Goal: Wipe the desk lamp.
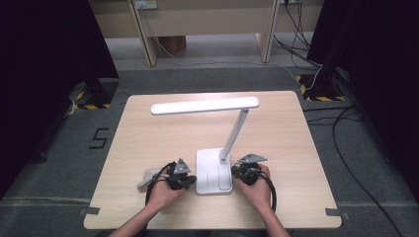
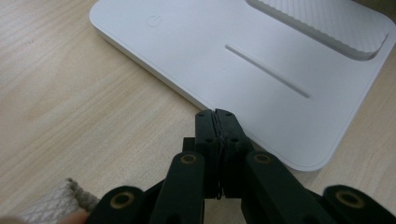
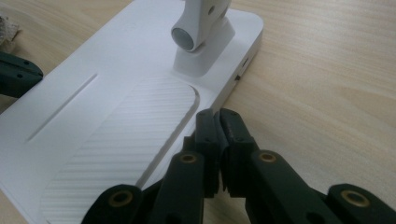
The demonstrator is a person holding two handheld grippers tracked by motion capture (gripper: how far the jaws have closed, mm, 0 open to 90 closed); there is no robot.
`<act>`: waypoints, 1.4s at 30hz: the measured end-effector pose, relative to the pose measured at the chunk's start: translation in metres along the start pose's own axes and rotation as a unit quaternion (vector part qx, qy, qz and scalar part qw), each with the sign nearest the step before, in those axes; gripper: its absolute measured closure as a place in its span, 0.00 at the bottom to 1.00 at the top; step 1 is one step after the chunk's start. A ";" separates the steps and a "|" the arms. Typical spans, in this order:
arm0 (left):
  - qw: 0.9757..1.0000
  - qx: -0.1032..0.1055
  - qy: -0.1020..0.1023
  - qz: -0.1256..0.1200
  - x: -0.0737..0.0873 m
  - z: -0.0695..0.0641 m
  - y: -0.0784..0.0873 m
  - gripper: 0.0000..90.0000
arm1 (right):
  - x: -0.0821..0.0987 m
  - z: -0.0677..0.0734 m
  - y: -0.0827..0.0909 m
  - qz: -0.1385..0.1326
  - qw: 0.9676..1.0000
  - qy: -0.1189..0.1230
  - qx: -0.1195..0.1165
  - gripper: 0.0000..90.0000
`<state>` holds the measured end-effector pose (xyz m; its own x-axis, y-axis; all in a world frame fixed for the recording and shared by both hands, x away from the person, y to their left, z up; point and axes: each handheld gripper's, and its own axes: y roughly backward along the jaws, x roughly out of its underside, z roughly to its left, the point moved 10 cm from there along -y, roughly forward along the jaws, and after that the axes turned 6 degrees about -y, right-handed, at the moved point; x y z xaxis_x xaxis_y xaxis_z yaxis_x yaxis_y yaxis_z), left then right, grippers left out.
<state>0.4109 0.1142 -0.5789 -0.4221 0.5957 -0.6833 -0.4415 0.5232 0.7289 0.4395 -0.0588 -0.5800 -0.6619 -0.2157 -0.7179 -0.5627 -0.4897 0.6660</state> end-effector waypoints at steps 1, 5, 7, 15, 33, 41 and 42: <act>1.000 -0.003 -0.001 -0.001 0.000 0.001 0.000 0.97 | 0.000 0.000 0.000 0.000 1.000 -0.001 0.001 0.93; 1.000 -0.014 -0.011 -0.006 -0.001 0.004 0.002 0.89 | 0.000 -0.003 0.002 -0.006 1.000 -0.001 0.007 0.84; 1.000 -0.019 -0.013 -0.016 -0.005 0.006 0.006 0.85 | -0.003 -0.004 0.004 -0.014 1.000 0.000 0.011 0.80; 0.998 -0.030 -0.029 -0.044 -0.015 0.008 0.024 0.69 | -0.005 -0.009 0.016 -0.030 0.999 0.004 0.020 0.71; 0.993 -0.055 0.009 -0.108 0.008 0.030 0.083 0.50 | 0.008 -0.043 0.066 -0.061 0.997 -0.014 0.046 0.61; 0.985 -0.099 0.080 -0.113 0.056 0.062 0.094 0.48 | 0.024 -0.065 0.079 -0.083 0.994 -0.049 0.054 0.59; 0.984 -0.106 0.086 -0.114 0.062 0.066 0.094 0.48 | 0.024 -0.067 0.081 -0.091 0.993 -0.051 0.053 0.59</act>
<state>0.3952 0.2404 -0.5499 -0.4128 0.3569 -0.8380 -0.6872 0.4818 0.5437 0.4116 -0.1601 -0.5570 -0.5879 -0.0424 -0.8078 -0.7230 -0.4203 0.5482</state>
